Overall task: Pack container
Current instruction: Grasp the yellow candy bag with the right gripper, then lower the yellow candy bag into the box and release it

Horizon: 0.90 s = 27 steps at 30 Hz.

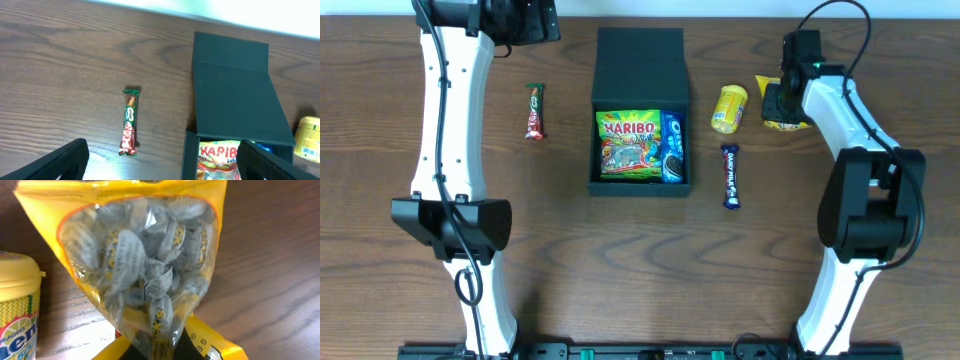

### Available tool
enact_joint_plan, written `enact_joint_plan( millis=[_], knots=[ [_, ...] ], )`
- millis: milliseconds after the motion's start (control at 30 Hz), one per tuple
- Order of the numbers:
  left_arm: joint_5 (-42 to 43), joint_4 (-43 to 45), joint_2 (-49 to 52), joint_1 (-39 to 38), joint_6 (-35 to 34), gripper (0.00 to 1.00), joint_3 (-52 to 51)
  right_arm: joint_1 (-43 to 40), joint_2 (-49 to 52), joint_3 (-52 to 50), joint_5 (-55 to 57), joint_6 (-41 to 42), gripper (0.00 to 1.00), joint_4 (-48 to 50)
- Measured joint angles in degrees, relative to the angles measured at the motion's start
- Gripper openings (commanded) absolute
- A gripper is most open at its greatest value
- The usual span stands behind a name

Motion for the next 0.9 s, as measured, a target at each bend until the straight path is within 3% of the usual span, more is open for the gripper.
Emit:
enact_joint_plan(
  millis=[300, 567, 700, 900],
  knots=[
    [-1.0, 1.6, 0.0, 0.1, 0.0, 0.95, 0.0, 3.2, 0.2, 24.8, 1.3, 0.4, 0.01, -17.6],
    [-1.7, 2.4, 0.0, 3.1, 0.4, 0.95, 0.0, 18.9, -1.8, 27.8, -6.6, 2.0, 0.01, -21.2],
    [-1.8, 2.4, 0.0, 5.4, 0.6, 0.95, 0.0, 25.3, -1.8, 27.8, -8.1, -7.9, 0.01, -21.2],
    [-2.0, 2.4, 0.0, 8.1, 0.8, 0.95, 0.0, 32.4, -1.8, 22.9, -9.2, -34.1, 0.01, -20.1]
  ],
)
